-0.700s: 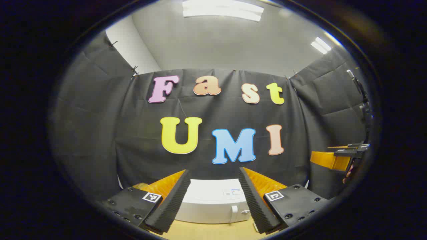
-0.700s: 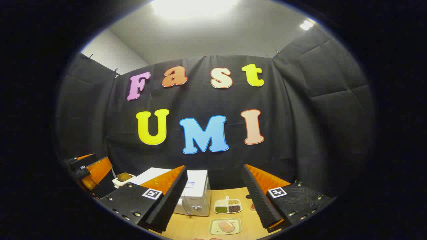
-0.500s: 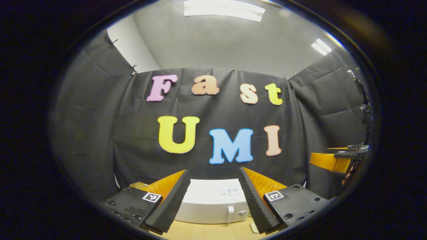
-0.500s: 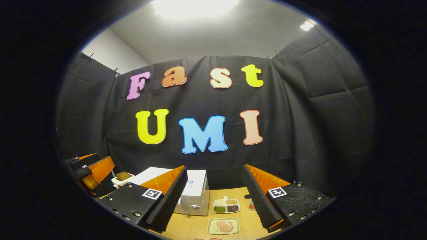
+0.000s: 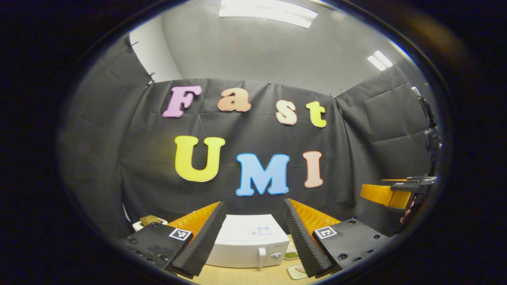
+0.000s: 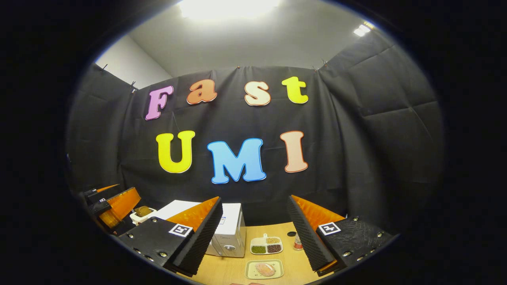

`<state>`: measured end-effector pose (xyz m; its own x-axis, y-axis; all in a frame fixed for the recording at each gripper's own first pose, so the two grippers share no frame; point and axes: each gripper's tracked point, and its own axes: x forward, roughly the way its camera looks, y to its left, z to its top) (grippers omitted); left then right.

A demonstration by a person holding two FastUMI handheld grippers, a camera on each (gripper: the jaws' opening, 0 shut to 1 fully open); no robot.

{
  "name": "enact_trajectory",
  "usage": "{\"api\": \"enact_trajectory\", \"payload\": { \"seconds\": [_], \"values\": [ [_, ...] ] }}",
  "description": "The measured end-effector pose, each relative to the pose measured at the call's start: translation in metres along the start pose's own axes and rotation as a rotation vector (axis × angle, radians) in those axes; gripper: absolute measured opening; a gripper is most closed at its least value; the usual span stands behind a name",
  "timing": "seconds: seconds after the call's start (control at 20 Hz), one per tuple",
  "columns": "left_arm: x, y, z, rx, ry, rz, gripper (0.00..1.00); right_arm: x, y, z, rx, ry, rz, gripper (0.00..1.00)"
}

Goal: Open the microwave oven with the left hand, put the food in, and close the microwave oven.

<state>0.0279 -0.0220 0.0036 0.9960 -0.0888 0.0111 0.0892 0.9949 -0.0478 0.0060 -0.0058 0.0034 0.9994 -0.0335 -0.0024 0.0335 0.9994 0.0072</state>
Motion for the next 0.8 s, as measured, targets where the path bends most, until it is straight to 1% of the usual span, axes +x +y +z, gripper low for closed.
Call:
{"api": "enact_trajectory", "payload": {
  "seconds": [0.2, 0.35, 0.45, 0.5, 0.55, 0.6, 0.65, 0.75, 0.8],
  "values": [
    [0.014, -0.008, -0.010, -0.033, -0.012, -0.019, 0.95, 0.006, 0.001, -0.009, -0.015, 0.011, 0.005, 0.99],
    [0.030, -0.014, -0.038, -0.013, 0.003, -0.033, 0.95, 0.008, 0.000, -0.025, -0.031, 0.050, 0.012, 0.99],
    [0.041, -0.022, -0.069, -0.016, 0.034, -0.063, 0.95, 0.009, -0.006, -0.033, -0.039, 0.071, 0.006, 0.99],
    [0.045, -0.028, -0.087, -0.029, 0.054, -0.085, 0.96, 0.010, -0.009, -0.037, -0.037, 0.078, -0.002, 1.00],
    [0.048, -0.030, -0.106, -0.031, 0.067, -0.091, 0.98, 0.011, -0.013, -0.042, -0.034, 0.089, -0.010, 0.99],
    [0.052, -0.029, -0.121, -0.021, 0.078, -0.083, 0.97, 0.012, -0.016, -0.049, -0.031, 0.103, -0.015, 0.99],
    [0.054, -0.029, -0.138, -0.006, 0.091, -0.076, 0.99, 0.013, -0.020, -0.056, -0.033, 0.119, -0.019, 0.99],
    [0.063, -0.030, -0.175, 0.023, 0.133, -0.069, 0.99, 0.015, -0.029, -0.069, -0.040, 0.147, -0.032, 0.99],
    [0.069, -0.032, -0.194, 0.029, 0.157, -0.071, 0.95, 0.016, -0.034, -0.075, -0.039, 0.161, -0.040, 0.99]
  ]
}}
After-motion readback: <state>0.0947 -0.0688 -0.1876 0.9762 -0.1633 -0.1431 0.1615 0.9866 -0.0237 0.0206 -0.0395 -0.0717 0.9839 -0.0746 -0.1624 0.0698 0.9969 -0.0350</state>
